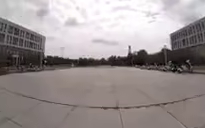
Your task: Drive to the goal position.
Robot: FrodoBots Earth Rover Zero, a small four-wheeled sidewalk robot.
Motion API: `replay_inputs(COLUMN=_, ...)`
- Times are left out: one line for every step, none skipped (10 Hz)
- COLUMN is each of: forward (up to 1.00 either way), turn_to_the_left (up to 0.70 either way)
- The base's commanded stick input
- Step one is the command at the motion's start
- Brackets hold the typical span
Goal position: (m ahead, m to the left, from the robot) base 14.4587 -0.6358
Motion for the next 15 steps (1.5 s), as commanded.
replay_inputs(forward=1.00, turn_to_the_left=0.00)
replay_inputs(forward=1.00, turn_to_the_left=0.00)
replay_inputs(forward=1.00, turn_to_the_left=0.00)
replay_inputs(forward=1.00, turn_to_the_left=0.00)
replay_inputs(forward=1.00, turn_to_the_left=0.00)
replay_inputs(forward=1.00, turn_to_the_left=0.00)
replay_inputs(forward=1.00, turn_to_the_left=0.00)
replay_inputs(forward=1.00, turn_to_the_left=0.00)
replay_inputs(forward=1.00, turn_to_the_left=0.00)
replay_inputs(forward=1.00, turn_to_the_left=0.00)
replay_inputs(forward=1.00, turn_to_the_left=0.00)
replay_inputs(forward=1.00, turn_to_the_left=0.00)
replay_inputs(forward=1.00, turn_to_the_left=0.00)
replay_inputs(forward=1.00, turn_to_the_left=0.00)
replay_inputs(forward=1.00, turn_to_the_left=0.00)
